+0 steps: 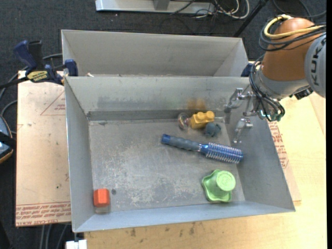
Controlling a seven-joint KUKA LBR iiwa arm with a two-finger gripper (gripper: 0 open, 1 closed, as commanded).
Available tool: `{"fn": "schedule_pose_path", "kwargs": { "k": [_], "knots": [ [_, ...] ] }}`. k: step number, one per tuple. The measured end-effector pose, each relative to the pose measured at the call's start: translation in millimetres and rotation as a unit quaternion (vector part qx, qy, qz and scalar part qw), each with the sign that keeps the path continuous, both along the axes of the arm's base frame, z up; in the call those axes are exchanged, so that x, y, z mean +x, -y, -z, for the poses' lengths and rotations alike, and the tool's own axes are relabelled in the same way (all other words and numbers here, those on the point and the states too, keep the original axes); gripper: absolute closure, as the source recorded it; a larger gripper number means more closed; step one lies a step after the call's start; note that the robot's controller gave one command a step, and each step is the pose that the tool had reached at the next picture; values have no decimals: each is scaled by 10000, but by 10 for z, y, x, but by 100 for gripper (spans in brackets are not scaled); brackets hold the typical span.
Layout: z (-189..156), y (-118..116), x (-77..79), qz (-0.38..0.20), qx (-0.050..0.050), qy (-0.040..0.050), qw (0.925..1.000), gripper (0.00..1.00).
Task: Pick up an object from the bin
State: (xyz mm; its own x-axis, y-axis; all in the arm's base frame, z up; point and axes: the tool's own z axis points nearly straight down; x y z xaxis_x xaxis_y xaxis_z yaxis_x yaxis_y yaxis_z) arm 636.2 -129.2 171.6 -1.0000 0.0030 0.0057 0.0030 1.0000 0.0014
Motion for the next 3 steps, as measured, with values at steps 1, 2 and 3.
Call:
{"fn": "schedule_pose_path", "kwargs": {
  "k": [1,2,3],
  "knots": [
    [987,-226,-449,619,-2,65,9981,0],
    [944,-218,-426,606,-13,89,9981,100],
    [-477,-361,-341,431,-13,77,9990,100]
  ]
}}
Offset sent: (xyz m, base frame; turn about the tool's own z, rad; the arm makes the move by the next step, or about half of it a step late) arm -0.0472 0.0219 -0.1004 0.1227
